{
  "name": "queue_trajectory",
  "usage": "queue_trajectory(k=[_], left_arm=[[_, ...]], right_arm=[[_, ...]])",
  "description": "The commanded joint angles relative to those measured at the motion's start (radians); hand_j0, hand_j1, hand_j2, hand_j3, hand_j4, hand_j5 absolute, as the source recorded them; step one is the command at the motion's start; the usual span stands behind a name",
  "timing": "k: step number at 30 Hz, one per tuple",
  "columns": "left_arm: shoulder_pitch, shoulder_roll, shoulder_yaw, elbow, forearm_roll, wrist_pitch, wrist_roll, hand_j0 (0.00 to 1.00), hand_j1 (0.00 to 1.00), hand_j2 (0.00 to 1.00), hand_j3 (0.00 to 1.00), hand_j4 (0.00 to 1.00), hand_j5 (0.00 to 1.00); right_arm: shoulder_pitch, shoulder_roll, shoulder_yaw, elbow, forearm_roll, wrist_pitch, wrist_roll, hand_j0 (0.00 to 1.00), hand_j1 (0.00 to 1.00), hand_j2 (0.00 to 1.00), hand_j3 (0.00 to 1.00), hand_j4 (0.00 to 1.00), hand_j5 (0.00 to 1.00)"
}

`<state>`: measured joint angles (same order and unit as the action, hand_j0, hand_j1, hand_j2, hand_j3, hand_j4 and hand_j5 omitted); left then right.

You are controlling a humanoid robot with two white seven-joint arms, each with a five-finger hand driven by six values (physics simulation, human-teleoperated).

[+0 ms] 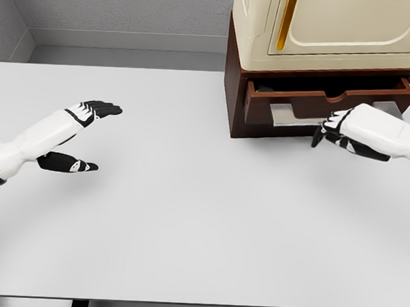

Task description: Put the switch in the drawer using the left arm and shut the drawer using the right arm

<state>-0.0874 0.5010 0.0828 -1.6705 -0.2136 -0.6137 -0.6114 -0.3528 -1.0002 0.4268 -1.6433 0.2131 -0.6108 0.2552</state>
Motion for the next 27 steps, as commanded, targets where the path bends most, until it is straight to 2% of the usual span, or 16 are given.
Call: queue_trajectory(k=[1,5,12,27], left_arm=[[0.0,0.001,0.0,-0.001,0.008,0.003,0.0,1.0,1.0,1.0,1.0,1.0,1.0],[0.0,0.001,0.002,0.006,0.008,0.003,0.0,1.0,1.0,1.0,1.0,1.0,1.0],[0.0,0.001,0.002,0.006,0.008,0.003,0.0,1.0,1.0,1.0,1.0,1.0,1.0],[0.002,0.001,0.0,-0.001,0.008,0.003,0.0,1.0,1.0,1.0,1.0,1.0,1.0]], right_arm=[[-0.005,0.015,0.03,0.019,0.002,0.0,-0.001,0.45,0.45,0.45,0.45,0.45,0.45],[-0.011,0.011,0.04,0.023,0.002,0.0,-0.002,0.45,0.45,0.45,0.45,0.45,0.45],[0.003,-0.086,0.038,0.023,-0.004,0.0,-0.004,0.45,0.45,0.45,0.45,0.45,0.45],[-0.023,0.0,0.047,0.092,0.005,0.0,-0.001,0.45,0.45,0.45,0.45,0.45,0.45]])
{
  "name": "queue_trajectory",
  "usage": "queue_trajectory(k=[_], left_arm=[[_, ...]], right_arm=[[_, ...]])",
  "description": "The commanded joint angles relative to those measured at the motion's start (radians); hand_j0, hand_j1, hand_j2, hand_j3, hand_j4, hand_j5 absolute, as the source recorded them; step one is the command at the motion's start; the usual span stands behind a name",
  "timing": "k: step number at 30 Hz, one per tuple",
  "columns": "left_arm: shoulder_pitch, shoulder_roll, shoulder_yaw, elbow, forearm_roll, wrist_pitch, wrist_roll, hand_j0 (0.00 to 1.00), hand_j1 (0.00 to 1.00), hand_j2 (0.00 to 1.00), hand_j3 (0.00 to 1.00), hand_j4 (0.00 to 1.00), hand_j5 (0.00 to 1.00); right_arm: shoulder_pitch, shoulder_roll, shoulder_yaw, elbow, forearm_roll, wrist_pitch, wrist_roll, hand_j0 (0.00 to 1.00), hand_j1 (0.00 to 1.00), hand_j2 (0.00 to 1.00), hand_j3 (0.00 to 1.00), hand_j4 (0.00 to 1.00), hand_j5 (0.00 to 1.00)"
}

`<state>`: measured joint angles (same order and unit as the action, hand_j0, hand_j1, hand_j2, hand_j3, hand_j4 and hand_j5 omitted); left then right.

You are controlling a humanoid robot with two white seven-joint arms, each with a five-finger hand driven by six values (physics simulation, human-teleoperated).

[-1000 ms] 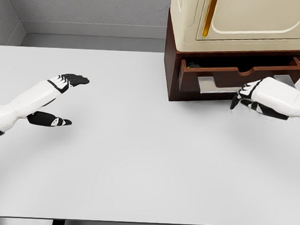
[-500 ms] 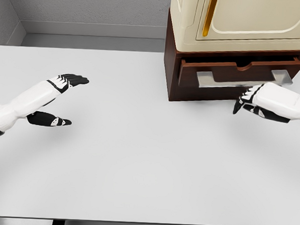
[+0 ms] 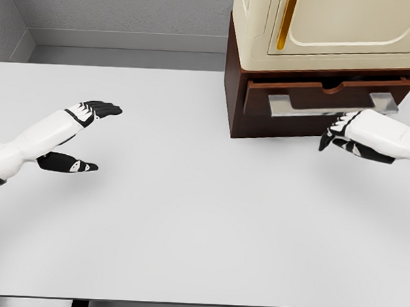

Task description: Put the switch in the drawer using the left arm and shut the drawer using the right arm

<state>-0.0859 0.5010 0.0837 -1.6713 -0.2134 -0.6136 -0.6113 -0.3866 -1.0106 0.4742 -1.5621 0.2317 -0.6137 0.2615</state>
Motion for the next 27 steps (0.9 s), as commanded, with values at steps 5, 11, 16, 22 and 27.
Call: queue_trajectory(k=[5,11,16,22,27], left_arm=[[0.0,-0.009,0.001,0.005,0.008,0.003,0.0,1.0,1.0,1.0,1.0,1.0,1.0],[0.0,-0.009,0.001,0.005,0.008,0.003,0.0,1.0,1.0,1.0,1.0,1.0,1.0],[0.0,-0.01,0.001,0.002,0.008,0.003,0.0,1.0,1.0,1.0,1.0,1.0,1.0],[0.003,-0.01,0.001,-0.001,0.008,0.003,0.0,1.0,1.0,1.0,1.0,1.0,1.0],[0.005,-0.01,0.002,-0.004,0.008,0.003,0.0,1.0,1.0,1.0,1.0,1.0,1.0]], right_arm=[[-0.049,0.038,0.037,0.051,-0.014,0.003,-0.007,0.45,0.45,0.45,0.45,0.45,0.45],[-0.081,0.063,0.057,0.07,-0.014,0.003,-0.005,0.45,0.45,0.45,0.45,0.45,0.45],[-0.081,0.063,0.057,0.079,-0.014,0.003,-0.007,0.46,0.46,0.46,0.46,0.46,0.46],[-0.094,0.061,0.058,0.082,-0.014,0.003,-0.007,0.46,0.46,0.46,0.46,0.46,0.46],[-0.057,-0.028,0.069,0.053,-0.015,0.003,-0.008,0.46,0.46,0.46,0.46,0.46,0.46]])
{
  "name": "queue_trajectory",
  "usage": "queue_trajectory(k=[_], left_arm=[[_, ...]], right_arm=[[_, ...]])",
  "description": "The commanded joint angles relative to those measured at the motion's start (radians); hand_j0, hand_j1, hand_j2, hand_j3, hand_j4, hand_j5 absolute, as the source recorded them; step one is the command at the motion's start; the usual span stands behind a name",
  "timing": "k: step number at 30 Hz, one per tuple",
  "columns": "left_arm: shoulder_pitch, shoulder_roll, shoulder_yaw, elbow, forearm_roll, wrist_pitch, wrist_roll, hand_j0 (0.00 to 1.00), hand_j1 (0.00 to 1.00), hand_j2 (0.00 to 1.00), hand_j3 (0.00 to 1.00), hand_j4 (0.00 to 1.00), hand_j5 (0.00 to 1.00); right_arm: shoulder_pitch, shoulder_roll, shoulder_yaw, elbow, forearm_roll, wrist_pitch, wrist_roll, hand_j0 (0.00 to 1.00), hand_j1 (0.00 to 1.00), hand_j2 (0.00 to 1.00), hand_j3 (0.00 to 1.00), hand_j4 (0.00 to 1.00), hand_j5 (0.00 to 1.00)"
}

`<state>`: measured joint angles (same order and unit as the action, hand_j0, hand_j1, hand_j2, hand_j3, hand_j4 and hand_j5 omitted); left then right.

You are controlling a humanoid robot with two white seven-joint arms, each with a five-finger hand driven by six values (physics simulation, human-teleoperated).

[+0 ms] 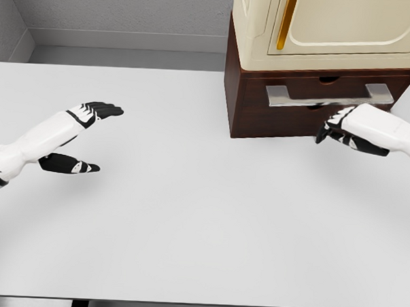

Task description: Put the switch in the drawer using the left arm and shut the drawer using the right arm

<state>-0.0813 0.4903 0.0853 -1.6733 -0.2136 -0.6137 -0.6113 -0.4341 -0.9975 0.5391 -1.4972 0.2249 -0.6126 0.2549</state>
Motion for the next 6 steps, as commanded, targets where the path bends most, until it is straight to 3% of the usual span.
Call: queue_trajectory(k=[1,6], left_arm=[[0.0,-0.001,0.004,0.0,0.008,0.003,0.0,1.0,1.0,1.0,1.0,1.0,1.0],[0.025,-0.001,0.025,0.0,0.01,0.003,0.0,1.0,1.0,1.0,1.0,1.0,1.0]], right_arm=[[0.002,-0.065,0.002,-0.014,-0.01,0.002,-0.002,0.45,0.45,0.45,0.45,0.45,0.45],[0.035,-0.197,-0.004,-0.002,-0.021,0.002,-0.006,0.45,0.45,0.45,0.45,0.45,0.45]])
